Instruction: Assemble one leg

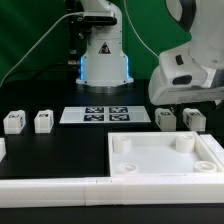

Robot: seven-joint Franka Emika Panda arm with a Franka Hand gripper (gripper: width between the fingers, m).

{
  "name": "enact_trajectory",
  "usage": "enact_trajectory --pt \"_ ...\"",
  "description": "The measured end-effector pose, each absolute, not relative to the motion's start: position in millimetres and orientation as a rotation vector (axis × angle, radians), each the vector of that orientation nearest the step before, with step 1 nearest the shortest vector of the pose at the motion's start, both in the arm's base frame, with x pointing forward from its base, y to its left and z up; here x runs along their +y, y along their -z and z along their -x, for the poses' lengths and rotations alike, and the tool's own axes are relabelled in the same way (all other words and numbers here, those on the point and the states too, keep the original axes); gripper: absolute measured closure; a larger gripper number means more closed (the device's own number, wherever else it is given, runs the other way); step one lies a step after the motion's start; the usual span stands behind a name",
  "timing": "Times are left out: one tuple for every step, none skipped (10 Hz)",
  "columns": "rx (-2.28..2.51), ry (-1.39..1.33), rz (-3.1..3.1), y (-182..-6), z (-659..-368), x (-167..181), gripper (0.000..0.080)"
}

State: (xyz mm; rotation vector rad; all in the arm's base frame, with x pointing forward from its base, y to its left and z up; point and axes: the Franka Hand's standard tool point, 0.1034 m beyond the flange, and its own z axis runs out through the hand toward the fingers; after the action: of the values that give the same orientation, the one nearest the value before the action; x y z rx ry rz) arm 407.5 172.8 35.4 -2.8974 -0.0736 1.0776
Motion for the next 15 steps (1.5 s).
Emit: enact_trajectory --pt "-0.041 -1.135 2.89 -33.2 -408.5 177.6 0.015" --pt "-0.054 -1.149 2.881 -32.3 -408.5 177.3 0.015" --pt "-0.052 -1.148 2.881 -32.3 -408.7 177.2 0.015" --pt "-0.053 -1.149 2.882 -32.2 -408.2 178.4 0.015" --pt "-0.061 -1.151 2.885 -30.9 -405.9 183.1 0.015" --pt "-0.074 -1.172 2.878 -29.1 -402.5 186.0 0.015" --pt "-0.077 -1.216 2.862 -24.9 -400.5 186.8 0.015" --pt "-0.08 -1.239 2.851 -23.3 -401.1 187.5 0.015" --pt "-0.086 -1.331 2.817 -24.5 -396.5 185.7 0.015" --pt "-0.095 -1.49 2.748 -25.6 -391.6 183.1 0.015" --pt "-0.089 -1.461 2.75 -15.7 -402.4 186.9 0.015" --pt "-0.09 -1.448 2.758 -18.3 -401.9 186.9 0.015" --pt "-0.089 -1.451 2.757 -17.5 -401.3 186.7 0.015" --pt "-0.089 -1.467 2.75 -16.5 -399.3 186.0 0.015" --pt "-0.088 -1.491 2.739 -14.1 -396.7 184.9 0.015"
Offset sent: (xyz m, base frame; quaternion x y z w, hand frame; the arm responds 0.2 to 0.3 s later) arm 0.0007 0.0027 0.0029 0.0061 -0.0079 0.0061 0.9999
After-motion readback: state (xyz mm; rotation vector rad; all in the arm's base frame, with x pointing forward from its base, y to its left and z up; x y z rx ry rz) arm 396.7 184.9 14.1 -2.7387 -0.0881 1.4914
